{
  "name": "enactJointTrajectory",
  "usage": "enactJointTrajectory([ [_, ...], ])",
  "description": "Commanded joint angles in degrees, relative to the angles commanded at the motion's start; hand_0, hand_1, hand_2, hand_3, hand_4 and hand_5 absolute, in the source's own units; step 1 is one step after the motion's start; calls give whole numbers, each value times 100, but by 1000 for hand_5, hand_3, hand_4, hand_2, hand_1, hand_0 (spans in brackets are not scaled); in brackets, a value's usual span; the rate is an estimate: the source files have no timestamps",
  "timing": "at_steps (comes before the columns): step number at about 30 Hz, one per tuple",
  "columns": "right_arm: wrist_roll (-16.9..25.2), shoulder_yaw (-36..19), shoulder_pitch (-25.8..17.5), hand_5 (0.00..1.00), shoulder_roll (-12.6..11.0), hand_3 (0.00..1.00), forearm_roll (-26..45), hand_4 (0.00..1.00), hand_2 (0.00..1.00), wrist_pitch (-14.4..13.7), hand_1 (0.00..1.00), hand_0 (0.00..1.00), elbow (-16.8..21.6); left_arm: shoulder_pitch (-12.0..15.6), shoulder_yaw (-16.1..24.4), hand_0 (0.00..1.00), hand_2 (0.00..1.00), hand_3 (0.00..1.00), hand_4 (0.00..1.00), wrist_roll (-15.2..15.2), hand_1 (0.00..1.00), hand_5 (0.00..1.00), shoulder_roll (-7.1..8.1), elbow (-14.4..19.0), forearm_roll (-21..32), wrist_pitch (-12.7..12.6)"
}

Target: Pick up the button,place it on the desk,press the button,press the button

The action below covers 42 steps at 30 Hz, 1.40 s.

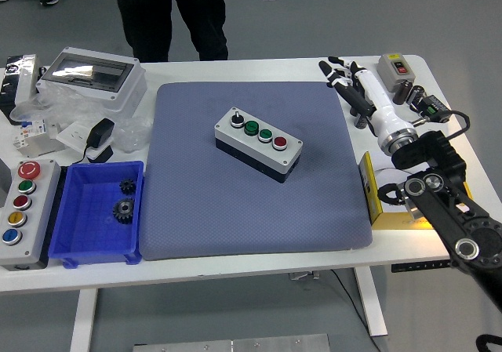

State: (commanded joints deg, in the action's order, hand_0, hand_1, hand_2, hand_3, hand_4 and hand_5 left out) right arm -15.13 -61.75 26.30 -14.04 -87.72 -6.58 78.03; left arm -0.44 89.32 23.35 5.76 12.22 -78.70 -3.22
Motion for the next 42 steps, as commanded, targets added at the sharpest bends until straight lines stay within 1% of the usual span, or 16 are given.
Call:
enactJointTrajectory([
  [1,-241,112,97,615,3,998,-241,894,942,149,899,887,-42,-1,-12,691,597,645,662,0,641,295,9,0,23,-3],
  [3,-653,304,266,615,37,998,-653,894,942,410,899,887,-160,-6,-32,691,597,645,662,1,641,295,25,0,56,-7],
  [6,-1280,552,554,615,150,998,-1341,894,942,834,899,887,-485,-19,-71,691,597,645,662,-3,641,295,66,-3,117,-11],
  [7,-1442,610,635,471,173,998,-1547,994,998,956,998,998,-572,-22,-81,692,596,646,662,-5,640,295,83,-4,133,-13],
  [8,-1628,668,722,471,196,998,-1788,994,998,1106,998,998,-658,-24,-81,692,596,646,662,-3,640,295,103,-3,136,-16],
  [12,-2152,779,921,471,224,998,-2647,994,998,1484,998,998,-809,-23,-68,692,596,646,662,18,640,295,156,8,126,-27],
  [13,-2185,798,952,409,224,998,-2888,994,998,1529,998,998,-821,-22,-65,692,596,646,662,24,641,295,165,12,124,-29],
  [14,-2185,822,971,409,220,998,-3098,994,998,1544,998,998,-812,-20,-64,692,596,646,662,29,641,295,172,15,127,-32],
  [17,-2185,913,980,409,217,998,-3541,994,998,1550,998,998,-726,-12,-60,692,596,646,662,42,641,295,179,21,127,-38],
  [19,-2185,1013,956,383,221,998,-3468,998,998,1498,998,998,-630,-14,-61,692,596,646,662,44,640,295,173,23,132,-39],
  [22,-2138,1211,907,383,205,998,-3037,998,998,1344,998,998,-481,-20,-58,692,596,646,662,43,640,295,165,22,123,-36],
  [25,-2010,1475,892,375,177,998,-2501,998,998,1037,998,998,-369,-20,-46,692,597,647,662,49,641,295,166,24,102,-34],
  [28,-1895,1679,947,375,167,998,-1939,998,998,730,998,998,-361,-15,-44,692,597,647,662,57,641,295,175,27,97,-37],
  [30,-1858,1811,1035,375,165,998,-1607,998,998,602,998,998,-388,-14,-33,692,597,647,662,63,641,295,186,30,81,-37],
  [36,-1856,2153,1368,390,243,998,-854,998,998,476,998,998,-617,-32,-20,692,597,647,662,68,642,295,216,34,59,-38],
  [42,-1885,2695,1795,391,512,998,-382,998,998,440,998,998,-1272,-62,-12,692,597,647,662,89,641,295,235,46,51,-36],
])
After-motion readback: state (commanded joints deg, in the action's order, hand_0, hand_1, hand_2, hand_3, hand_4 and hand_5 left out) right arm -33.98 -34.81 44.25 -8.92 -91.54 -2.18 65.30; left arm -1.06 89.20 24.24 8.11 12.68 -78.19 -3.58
